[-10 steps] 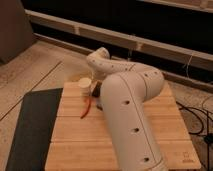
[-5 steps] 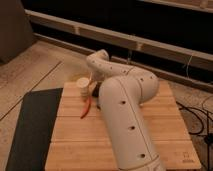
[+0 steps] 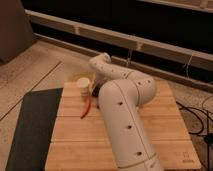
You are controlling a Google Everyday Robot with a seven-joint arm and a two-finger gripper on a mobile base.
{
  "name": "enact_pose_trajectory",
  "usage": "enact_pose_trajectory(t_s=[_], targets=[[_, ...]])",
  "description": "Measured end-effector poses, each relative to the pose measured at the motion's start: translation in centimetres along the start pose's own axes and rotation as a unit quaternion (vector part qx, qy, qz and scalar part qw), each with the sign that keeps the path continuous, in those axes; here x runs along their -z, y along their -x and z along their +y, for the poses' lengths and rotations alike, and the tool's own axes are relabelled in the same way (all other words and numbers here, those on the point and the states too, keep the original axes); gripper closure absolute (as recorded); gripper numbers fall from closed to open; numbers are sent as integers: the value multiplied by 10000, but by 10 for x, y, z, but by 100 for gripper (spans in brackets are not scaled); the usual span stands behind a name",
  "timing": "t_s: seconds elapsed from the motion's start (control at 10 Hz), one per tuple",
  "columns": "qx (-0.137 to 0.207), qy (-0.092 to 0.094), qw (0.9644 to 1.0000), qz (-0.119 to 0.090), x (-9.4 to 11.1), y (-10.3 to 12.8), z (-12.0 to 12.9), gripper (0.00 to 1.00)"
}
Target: Place the eraser in the ceramic cup
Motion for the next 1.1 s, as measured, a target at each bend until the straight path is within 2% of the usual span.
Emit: enact_pose_trajectory(t_s=[0.1, 0.2, 0.4, 0.6, 0.7, 0.9, 1.1], targets=[[26, -57, 10000, -62, 1, 4, -2, 63], [99, -131, 9997, -184, 5, 10, 0, 78], [178, -200, 9990, -346, 12, 17, 5, 96], [199, -239, 9975, -632, 30, 32, 7, 100], [248, -313, 9955, -860, 46, 43, 8, 100], [341, -458, 9896, -1319, 82, 63, 7, 100], [462, -513, 9817, -1777, 122, 78, 13, 100]])
